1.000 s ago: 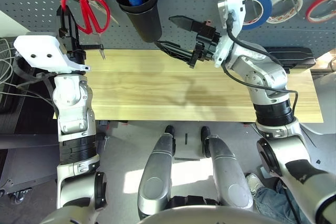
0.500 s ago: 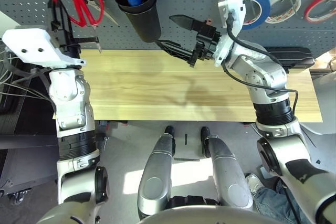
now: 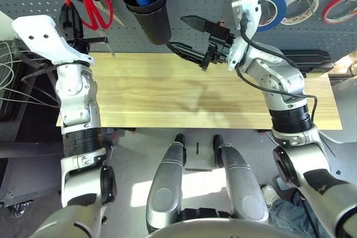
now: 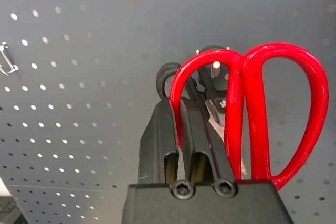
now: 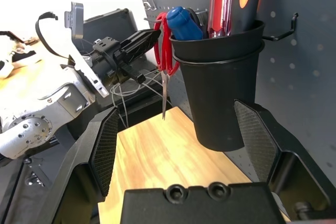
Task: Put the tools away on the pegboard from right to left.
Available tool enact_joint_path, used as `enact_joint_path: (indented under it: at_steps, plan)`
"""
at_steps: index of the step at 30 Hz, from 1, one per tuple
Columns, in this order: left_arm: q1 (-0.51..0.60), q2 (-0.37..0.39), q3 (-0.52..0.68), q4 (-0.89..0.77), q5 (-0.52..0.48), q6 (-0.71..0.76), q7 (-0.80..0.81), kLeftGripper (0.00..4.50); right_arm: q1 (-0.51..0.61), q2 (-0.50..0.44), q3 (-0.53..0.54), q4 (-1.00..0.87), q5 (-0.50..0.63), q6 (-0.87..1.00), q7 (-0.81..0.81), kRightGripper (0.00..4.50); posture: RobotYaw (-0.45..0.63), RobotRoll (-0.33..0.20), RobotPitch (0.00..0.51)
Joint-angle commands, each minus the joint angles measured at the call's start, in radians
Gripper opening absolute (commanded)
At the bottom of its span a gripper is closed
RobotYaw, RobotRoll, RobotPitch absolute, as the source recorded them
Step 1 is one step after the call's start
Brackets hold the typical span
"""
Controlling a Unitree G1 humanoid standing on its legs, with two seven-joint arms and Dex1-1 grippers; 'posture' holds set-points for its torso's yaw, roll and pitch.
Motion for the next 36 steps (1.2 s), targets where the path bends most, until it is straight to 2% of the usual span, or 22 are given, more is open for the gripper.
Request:
enact_joint_path:
  at_steps: [1, 6, 12, 13, 20, 28, 36]
  plan:
    - [0.043, 0.01, -0.044, 0.045, 0.058, -0.055, -0.017, 0.88, 0.016, -0.001, -0.001, 0.01, -0.015, -0.026, -0.013, 4.5, 0.11, 0.0, 0.403]
    - [0.126, 0.0, -0.128, 0.038, 0.113, -0.155, -0.07, 2.41, 0.094, -0.01, -0.007, 0.063, -0.053, -0.091, -0.034, 4.5, 0.1, 0.0, 0.411]
    - [0.202, -0.064, -0.195, 0.062, 0.095, -0.071, -0.124, 4.33, 0.208, -0.031, -0.019, 0.198, -0.137, -0.17, -0.117, 4.5, 0.1, 0.0, 0.414]
    - [0.208, -0.076, -0.202, 0.075, 0.089, -0.054, -0.137, 4.48, 0.224, -0.034, -0.02, 0.218, -0.149, -0.194, -0.126, 4.5, 0.1, 0.0, 0.414]
    - [0.221, -0.115, -0.241, 0.15, 0.102, -0.046, -0.166, 4.48, 0.308, -0.051, -0.063, 0.302, -0.22, -0.294, -0.233, 4.5, 0.09, 0.0, 0.407]
    - [0.187, -0.13, -0.229, 0.255, 0.108, -0.041, -0.135, 4.48, 0.355, -0.08, -0.199, 0.367, -0.237, -0.31, -0.418, 4.5, 0.06, 0.0, 0.412]
    - [0.114, -0.136, -0.208, 0.399, 0.098, -0.013, -0.089, 4.48, 0.31, -0.154, -0.311, 0.569, -0.223, -0.343, -0.485, 4.5, 0.03, 0.0, 0.424]
